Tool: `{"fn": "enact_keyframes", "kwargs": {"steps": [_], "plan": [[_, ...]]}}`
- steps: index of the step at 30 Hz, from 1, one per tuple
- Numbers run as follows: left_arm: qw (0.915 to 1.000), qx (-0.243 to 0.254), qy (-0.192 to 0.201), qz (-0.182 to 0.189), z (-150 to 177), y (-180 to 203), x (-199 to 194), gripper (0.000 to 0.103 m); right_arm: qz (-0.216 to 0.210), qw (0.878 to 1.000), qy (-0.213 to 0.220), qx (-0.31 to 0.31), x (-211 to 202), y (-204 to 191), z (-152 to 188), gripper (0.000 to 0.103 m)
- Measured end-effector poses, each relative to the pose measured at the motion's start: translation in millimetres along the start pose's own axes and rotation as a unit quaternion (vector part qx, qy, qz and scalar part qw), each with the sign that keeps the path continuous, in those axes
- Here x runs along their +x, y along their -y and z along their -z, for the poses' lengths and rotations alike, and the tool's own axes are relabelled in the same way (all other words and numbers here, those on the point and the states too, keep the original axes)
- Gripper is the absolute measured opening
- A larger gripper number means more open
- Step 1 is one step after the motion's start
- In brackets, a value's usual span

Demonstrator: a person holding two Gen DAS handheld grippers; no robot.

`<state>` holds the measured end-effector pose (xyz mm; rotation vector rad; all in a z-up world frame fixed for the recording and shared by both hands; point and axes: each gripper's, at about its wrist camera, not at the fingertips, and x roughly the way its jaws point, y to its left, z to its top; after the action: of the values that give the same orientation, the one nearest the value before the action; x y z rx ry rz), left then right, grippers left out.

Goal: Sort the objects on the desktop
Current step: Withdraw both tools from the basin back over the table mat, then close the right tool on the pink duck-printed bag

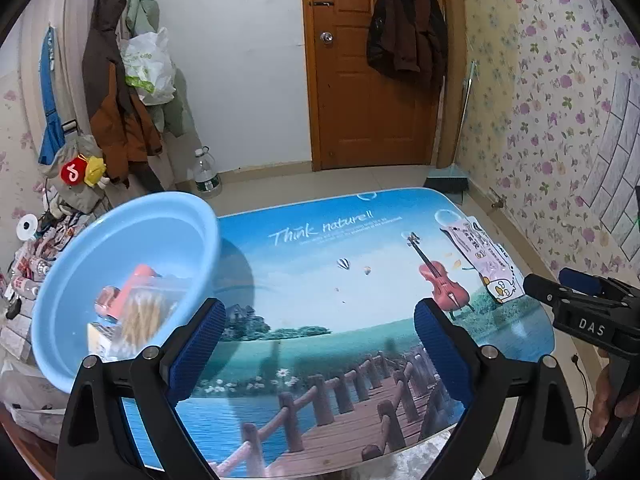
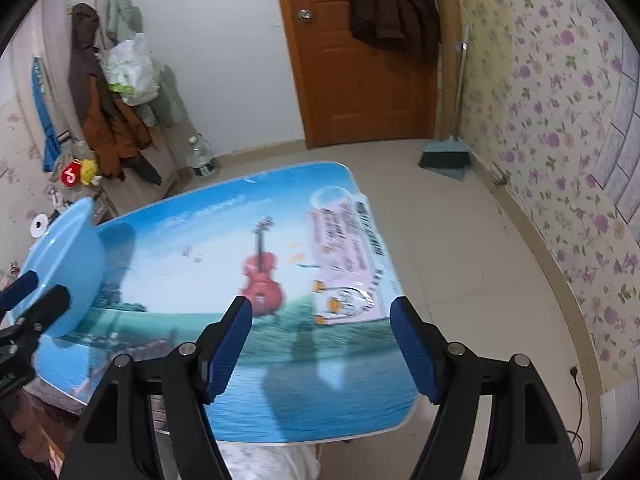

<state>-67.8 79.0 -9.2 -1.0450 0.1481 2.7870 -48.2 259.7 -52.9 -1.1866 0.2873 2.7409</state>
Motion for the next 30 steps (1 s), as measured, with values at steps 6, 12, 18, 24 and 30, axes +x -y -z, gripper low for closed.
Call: {"fn": "enact_keyframes", "kwargs": {"steps": [6,12,18,24,30], "plan": [[0.9997,0.010,-0.022,0.007,5,10,18,0.097,0.008,1.000,-0.015,0.016,18,19,2,0.073],[0.9993,0.019,-0.030,0.010,4,16,31,0.097,0.009,0.999,-0.030,0.021,42,24,1,0.073],[0.9987,0.020,-0.046,0.009,5,17,50,0.097,0.004,0.999,-0.048,0.025,70,27,-7,0.073],[0.9981,0.022,-0.057,0.010,3,15,64,0.097,-0.001,0.998,-0.061,0.036,91,31,-13,0.073],[0.9978,0.018,-0.064,0.008,3,13,74,0.097,-0.008,0.997,-0.060,0.049,98,38,-16,0.074]]}}
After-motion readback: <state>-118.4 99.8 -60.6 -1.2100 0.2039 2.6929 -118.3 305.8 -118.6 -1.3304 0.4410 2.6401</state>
